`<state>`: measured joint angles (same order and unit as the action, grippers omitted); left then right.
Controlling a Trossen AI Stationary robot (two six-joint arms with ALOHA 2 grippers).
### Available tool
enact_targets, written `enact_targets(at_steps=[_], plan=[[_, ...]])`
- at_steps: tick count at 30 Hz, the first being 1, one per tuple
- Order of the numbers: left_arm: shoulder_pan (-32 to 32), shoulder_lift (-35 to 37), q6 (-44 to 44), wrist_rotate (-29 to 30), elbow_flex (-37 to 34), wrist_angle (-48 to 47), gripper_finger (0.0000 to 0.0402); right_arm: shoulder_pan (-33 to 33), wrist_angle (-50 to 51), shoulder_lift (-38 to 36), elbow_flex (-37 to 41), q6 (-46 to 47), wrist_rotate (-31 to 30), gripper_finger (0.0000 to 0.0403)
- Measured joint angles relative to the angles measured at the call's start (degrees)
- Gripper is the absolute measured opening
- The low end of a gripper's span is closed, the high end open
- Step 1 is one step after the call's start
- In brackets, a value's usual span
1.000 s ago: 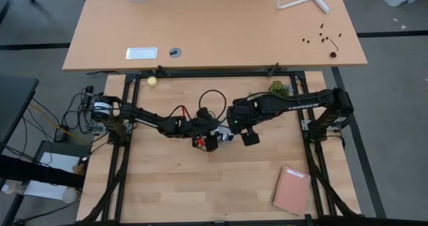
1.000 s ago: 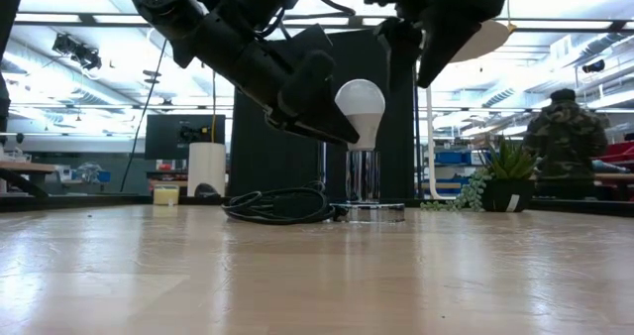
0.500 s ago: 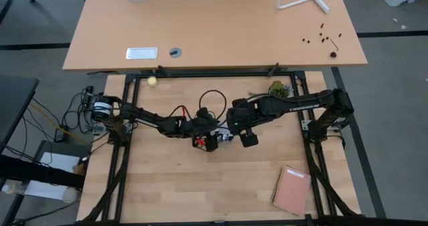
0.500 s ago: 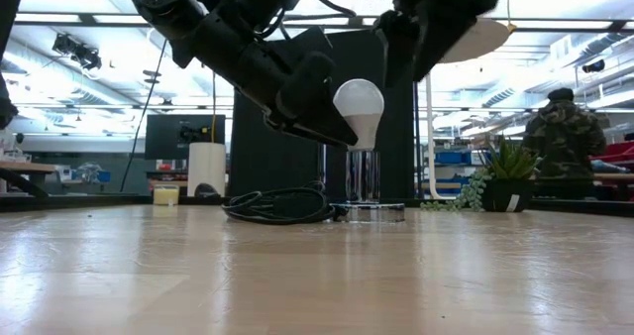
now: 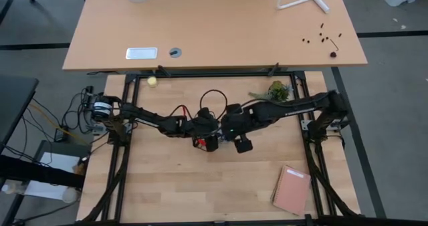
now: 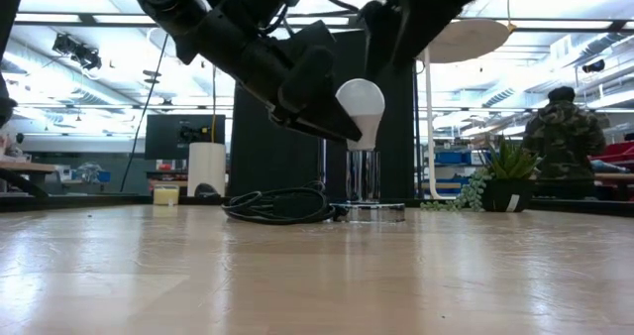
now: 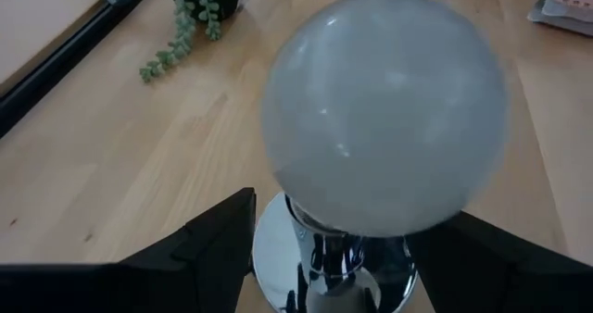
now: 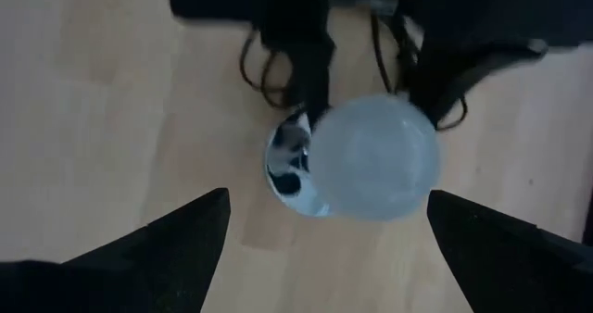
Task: Screw lightbulb
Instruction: Insert the white lightbulb into the metallic lamp
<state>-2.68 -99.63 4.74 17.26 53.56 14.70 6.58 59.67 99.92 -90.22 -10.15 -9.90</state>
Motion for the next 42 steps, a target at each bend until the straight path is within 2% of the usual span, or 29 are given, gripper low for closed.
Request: enact_targets(at_steps=[8, 15, 18, 24, 36, 42], plan=[[-0.07, 0.00, 0.02, 0.02, -0.01, -0.40, 0.0271, -1.11, 3.10, 6.14, -6.88, -3.42, -2.19, 0.0375], [-0.09, 0.00, 0.02, 0.04, -0.02, -0.22, 0.0271, -1.47, 2.04, 9.07, -7.89, -4.60, -1.86, 0.0375], [-0.45, 0.50, -0.03, 0.79, -0.02, -0.09, 0.0271, -1.93, 0.04, 8.58, -7.93, -4.51, -1.10, 0.0375], [-2.48, 2.83, -2.69, 6.50, -0.32, -3.14, 0.0273, -2.70, -1.00, 8.31, -7.93, -4.64, 1.65, 0.0375], [-4.43, 2.84, 1.34, 9.17, -5.34, -0.61, 0.0273, -3.16, -2.07, 8.12, -7.88, -5.29, 1.13, 0.0375], [-7.17, 3.55, 2.22, 14.36, -8.02, 2.30, 0.0273, -3.55, -1.83, 4.87, -7.82, -4.48, 0.98, 0.0375]])
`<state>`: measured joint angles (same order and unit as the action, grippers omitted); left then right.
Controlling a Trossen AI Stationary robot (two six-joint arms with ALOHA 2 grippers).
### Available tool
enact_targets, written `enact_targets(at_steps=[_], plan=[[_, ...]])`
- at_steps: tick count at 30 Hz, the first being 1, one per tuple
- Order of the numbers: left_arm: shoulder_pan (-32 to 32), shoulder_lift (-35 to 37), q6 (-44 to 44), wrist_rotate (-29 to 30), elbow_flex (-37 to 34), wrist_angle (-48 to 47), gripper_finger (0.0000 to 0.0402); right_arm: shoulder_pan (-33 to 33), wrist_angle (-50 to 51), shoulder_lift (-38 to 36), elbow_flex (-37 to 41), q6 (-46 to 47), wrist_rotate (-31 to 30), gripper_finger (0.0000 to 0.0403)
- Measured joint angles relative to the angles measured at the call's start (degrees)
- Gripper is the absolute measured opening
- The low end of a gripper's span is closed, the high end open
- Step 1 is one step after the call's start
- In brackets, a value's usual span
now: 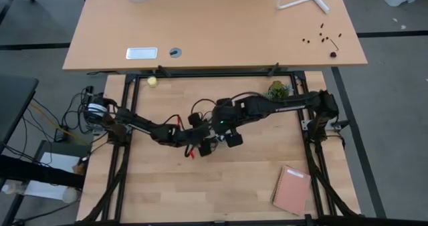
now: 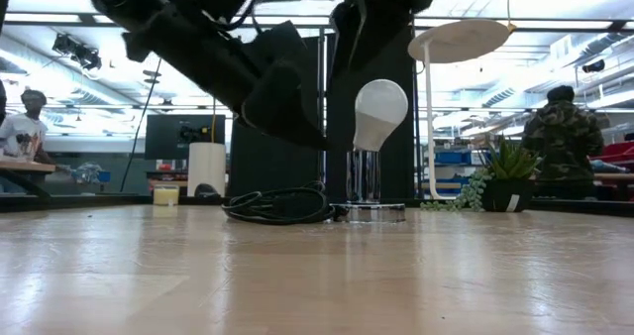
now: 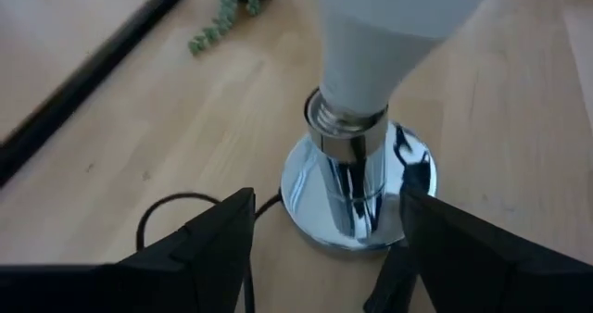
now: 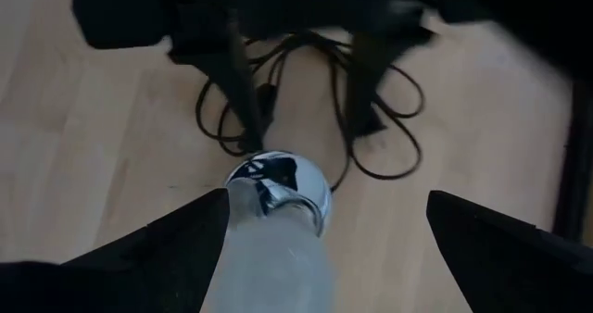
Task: Screw lightbulb
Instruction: Insert the white lightbulb into the metallic lamp
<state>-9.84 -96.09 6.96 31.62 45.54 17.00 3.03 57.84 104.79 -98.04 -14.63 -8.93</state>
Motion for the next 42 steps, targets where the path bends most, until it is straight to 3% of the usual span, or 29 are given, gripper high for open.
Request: enact_targets(at_steps=[6, 12, 18, 28, 34, 42], plan=[[-3.38, 0.25, 0.79, 4.03, -6.42, 11.04, 0.0270, -0.27, 0.85, -4.87, 0.00, 1.64, 2.34, 0.0375], [-3.02, 0.26, 0.82, 1.53, -8.62, 22.67, 0.0259, -0.05, 2.67, -6.96, 0.00, 2.97, 1.68, 0.0375], [-1.73, 1.00, 0.84, -4.32, -5.95, 15.35, 0.0257, -0.23, 10.69, -8.04, -0.02, 2.77, 1.49, 0.0375], [0.96, 1.53, 0.66, -5.53, -4.94, 14.07, 0.0257, 0.95, 12.82, -7.36, 0.00, -4.86, -3.21, 0.0375], [0.97, 1.35, -8.14, -5.23, -4.94, 13.58, 0.0257, 1.13, 13.04, -7.42, 0.00, -8.14, -2.08, 0.0375], [1.11, 1.35, -11.27, -4.15, -4.94, 13.80, 0.0257, 1.20, 14.48, -7.42, 0.00, -4.46, -1.92, 0.0375]])
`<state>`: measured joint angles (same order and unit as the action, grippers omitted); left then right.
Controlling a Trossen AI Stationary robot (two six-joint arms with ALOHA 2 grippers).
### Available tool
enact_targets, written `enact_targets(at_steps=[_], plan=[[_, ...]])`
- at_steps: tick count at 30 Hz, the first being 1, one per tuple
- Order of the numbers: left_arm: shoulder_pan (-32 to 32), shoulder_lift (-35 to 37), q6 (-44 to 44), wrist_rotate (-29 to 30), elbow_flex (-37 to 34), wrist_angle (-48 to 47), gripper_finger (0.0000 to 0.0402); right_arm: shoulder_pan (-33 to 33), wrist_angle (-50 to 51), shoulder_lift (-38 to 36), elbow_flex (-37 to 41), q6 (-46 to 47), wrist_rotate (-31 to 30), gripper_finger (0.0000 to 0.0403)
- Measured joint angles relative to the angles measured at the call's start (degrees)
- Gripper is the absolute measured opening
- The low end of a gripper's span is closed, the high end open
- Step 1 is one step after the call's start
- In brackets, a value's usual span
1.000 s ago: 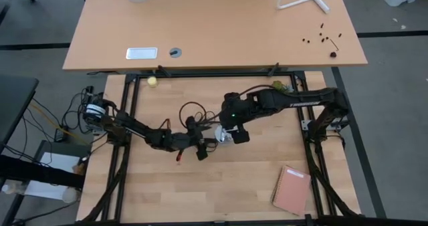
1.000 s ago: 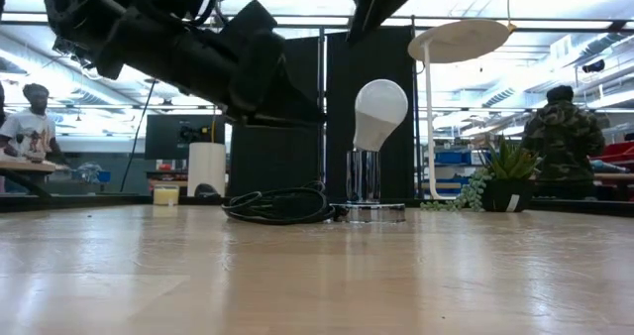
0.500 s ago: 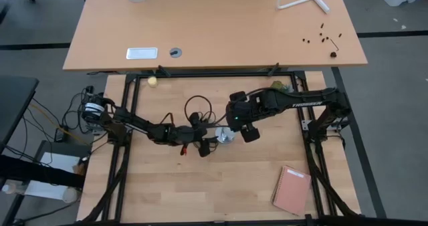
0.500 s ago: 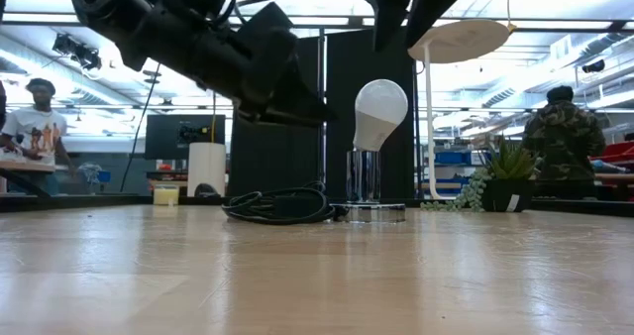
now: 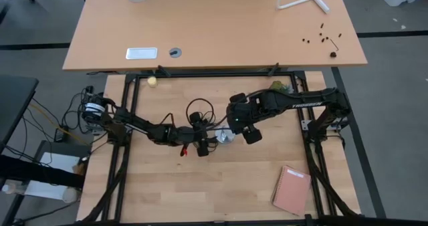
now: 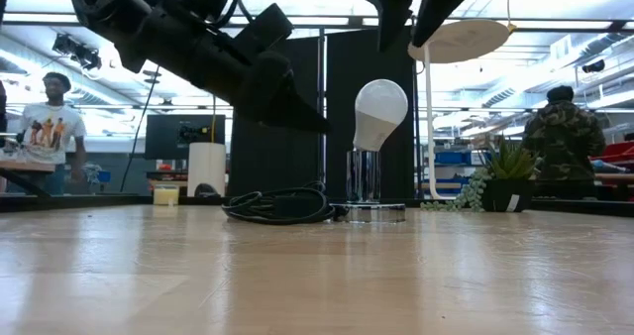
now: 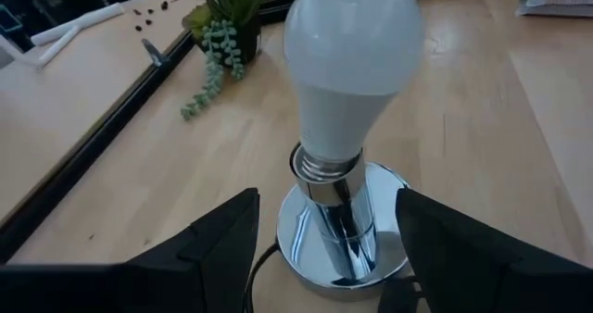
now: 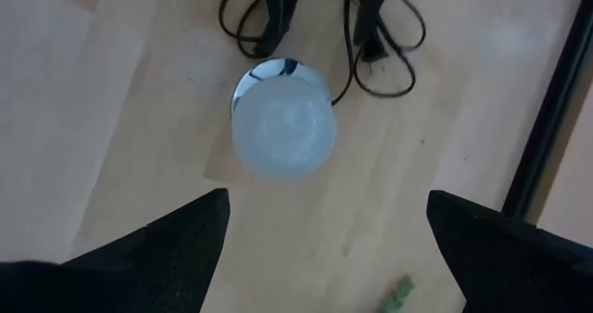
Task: Screw lightbulb
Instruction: Insert the white lightbulb into the metallic lamp
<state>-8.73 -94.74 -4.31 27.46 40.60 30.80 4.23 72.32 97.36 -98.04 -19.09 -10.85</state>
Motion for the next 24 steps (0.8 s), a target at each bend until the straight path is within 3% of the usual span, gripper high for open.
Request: enact_targets(at_steps=[10, 16, 19, 24], plan=[[0.00, 0.00, 2.72, 0.05, 0.00, -0.56, 0.0257, -1.47, -5.91, -0.99, -0.03, 2.01, 2.26, 0.0373], [0.04, 0.00, -0.03, 1.17, 0.00, -3.81, 0.0257, -1.53, -2.18, -1.01, 1.15, 2.41, -1.02, 0.0374], [0.11, -0.44, 2.61, 3.15, 0.00, -3.46, 0.0258, -1.15, -0.48, -0.87, 3.74, 3.75, -5.93, 0.0379], [-1.02, -0.57, 8.49, 4.63, 0.00, -6.41, 0.0272, 1.59, -0.60, -1.56, 5.95, 6.79, -5.85, 0.0381]])
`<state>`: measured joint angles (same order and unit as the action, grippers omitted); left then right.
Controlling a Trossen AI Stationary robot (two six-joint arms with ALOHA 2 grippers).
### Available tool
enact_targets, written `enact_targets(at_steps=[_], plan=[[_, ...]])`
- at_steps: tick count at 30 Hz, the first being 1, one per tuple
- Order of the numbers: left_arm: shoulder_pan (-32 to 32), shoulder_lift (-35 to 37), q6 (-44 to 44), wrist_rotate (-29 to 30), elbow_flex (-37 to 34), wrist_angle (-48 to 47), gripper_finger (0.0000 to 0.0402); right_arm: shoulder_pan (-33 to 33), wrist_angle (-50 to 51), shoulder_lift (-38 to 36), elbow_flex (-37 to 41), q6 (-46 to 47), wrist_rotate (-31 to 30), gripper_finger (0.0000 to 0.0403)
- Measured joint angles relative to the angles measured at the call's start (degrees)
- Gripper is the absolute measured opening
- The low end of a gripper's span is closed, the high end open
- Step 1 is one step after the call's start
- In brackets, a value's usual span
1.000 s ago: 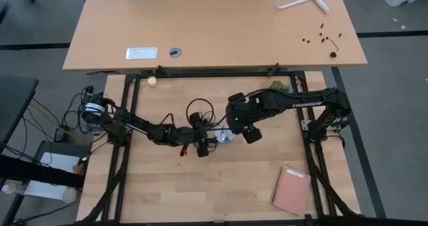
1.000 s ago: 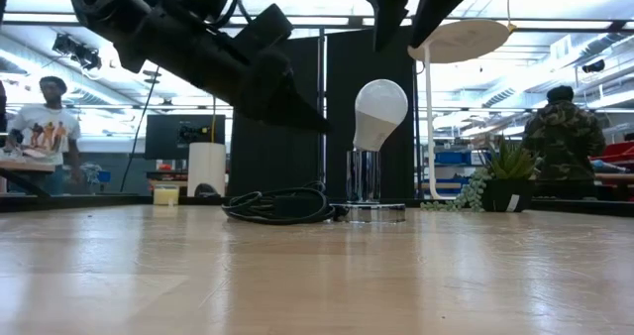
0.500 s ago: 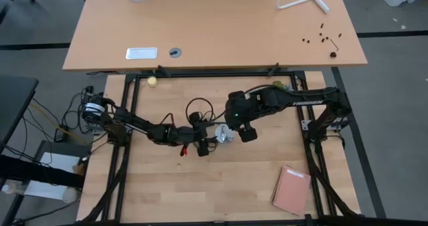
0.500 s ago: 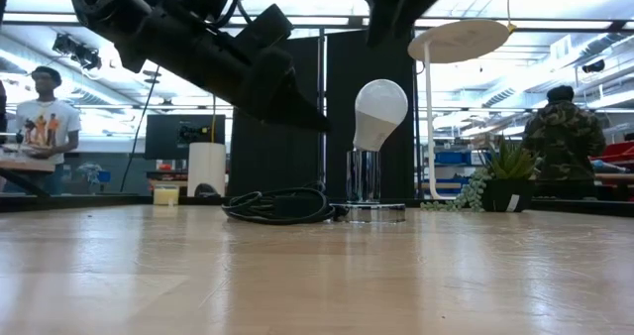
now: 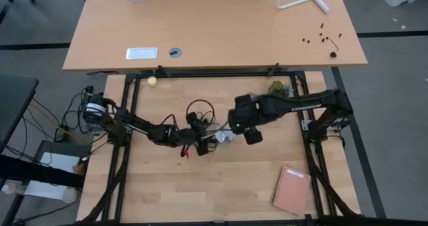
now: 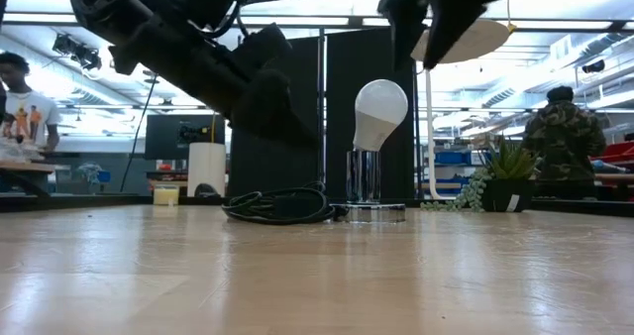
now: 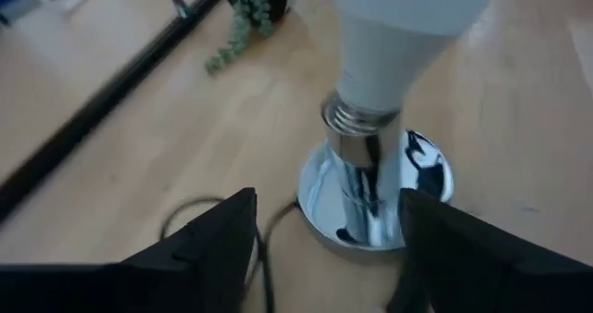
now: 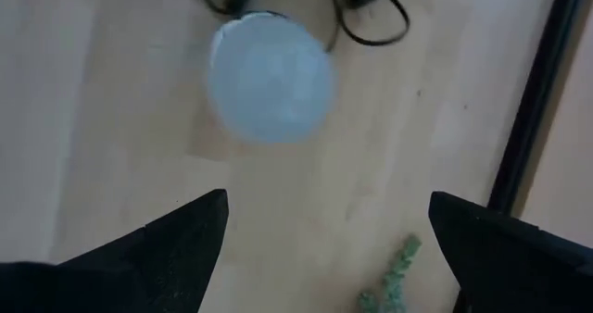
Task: Screw lightbulb
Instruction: Insert the white lightbulb into the metallic lamp
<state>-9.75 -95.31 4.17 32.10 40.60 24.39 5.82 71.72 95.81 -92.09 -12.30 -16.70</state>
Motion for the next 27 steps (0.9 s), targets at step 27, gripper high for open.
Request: enact_targets(at_steps=[27], plan=[[-4.66, -6.43, 3.80, 5.48, 0.06, 9.17, 0.0310, 2.19, -12.41, -11.69, 15.86, -1.63, -4.46, 0.0376]])
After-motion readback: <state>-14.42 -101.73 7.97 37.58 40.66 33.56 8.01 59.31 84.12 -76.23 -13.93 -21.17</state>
